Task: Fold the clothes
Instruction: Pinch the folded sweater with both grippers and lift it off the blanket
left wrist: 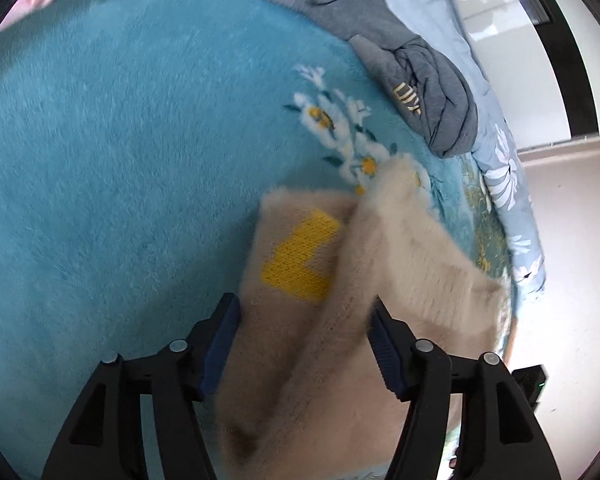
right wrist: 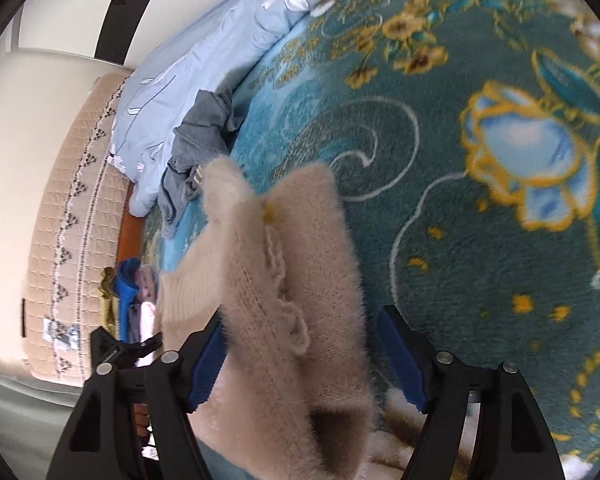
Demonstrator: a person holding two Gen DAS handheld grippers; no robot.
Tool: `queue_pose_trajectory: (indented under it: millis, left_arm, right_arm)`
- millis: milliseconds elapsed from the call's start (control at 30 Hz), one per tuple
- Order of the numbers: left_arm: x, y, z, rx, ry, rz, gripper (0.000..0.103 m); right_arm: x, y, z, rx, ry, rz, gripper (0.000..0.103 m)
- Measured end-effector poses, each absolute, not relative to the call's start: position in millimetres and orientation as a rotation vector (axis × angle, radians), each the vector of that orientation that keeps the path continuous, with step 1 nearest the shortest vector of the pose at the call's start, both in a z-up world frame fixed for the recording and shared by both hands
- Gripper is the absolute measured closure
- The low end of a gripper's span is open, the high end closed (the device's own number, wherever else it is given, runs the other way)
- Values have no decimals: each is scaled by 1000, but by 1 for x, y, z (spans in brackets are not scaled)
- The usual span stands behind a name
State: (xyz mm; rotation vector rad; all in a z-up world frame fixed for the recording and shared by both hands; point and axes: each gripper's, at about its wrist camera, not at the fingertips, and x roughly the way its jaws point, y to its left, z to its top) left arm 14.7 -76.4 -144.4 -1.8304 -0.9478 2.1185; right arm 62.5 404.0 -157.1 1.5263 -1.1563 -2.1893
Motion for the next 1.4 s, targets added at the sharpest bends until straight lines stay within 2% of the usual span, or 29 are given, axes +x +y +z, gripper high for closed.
queue_pose_trajectory:
  millis: [167, 367, 700, 933, 1167, 1267, 1400]
  left_arm:
    - [16, -78, -149, -1838, -975, 2099, 34]
    - [15, -77, -150, -1842, -961, 2095, 34]
    - [9, -77, -158, -1831, -991, 2067, 33]
    - [10, -80, -166, -1849, -1063, 1970, 33]
    - [7, -77, -167, -1850, -1059, 1947, 33]
    - [6, -75, -169, -1852, -1046, 1949, 33]
    - [6, -76, -169, -1848, -1012, 1960, 33]
  right_arm:
    - [57, 400, -165, 1516, -1172, -2162, 22]
    - [50, 382, -159, 1573, -1038, -2209, 16]
    - [48, 392, -169, 1508, -1276, -2100, 15]
    - [44, 390, -169, 1503, -1240, -2065, 16]
    - [48, 394, -167, 1520, -1202, -2073, 21]
    - [49, 397, -167, 1558, -1219, -2088, 35]
    - [55, 402, -169, 1548, -1293, -2090, 44]
